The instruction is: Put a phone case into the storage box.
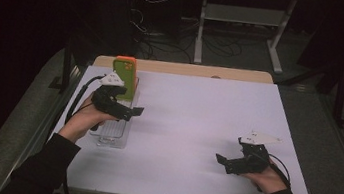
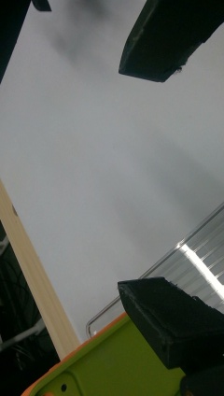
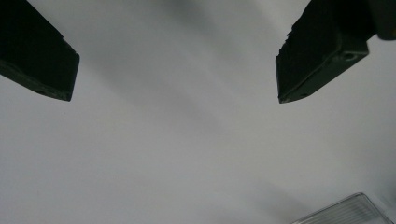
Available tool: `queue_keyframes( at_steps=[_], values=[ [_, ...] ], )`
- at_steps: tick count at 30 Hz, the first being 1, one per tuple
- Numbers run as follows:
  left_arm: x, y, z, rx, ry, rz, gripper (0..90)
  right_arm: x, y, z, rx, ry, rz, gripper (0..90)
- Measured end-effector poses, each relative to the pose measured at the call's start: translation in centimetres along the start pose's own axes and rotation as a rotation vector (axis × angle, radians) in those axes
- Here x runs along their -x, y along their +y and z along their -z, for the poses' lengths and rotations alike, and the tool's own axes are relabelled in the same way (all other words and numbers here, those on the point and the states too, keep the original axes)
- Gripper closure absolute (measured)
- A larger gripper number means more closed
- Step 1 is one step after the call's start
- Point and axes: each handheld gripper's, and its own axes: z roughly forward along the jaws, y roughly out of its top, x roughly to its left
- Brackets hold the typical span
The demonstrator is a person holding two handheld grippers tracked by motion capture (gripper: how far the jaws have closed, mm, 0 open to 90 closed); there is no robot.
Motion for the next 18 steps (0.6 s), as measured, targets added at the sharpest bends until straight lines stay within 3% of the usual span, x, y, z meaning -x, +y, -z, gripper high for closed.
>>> queue_keyframes(
  at_steps=[9, 18],
  values=[
    [1.7, -2.1, 0.8, -0.006, -0.019, -0.046, 0.0, -0.2, 0.1, 0.1, -0.001, 0.009, 0.012, 0.0],
    [2.7, -3.9, 1.4, 0.014, -0.035, -0.06, 0.0, -0.4, 0.2, 0.2, 0.004, 0.012, 0.017, 0.0]
  ],
)
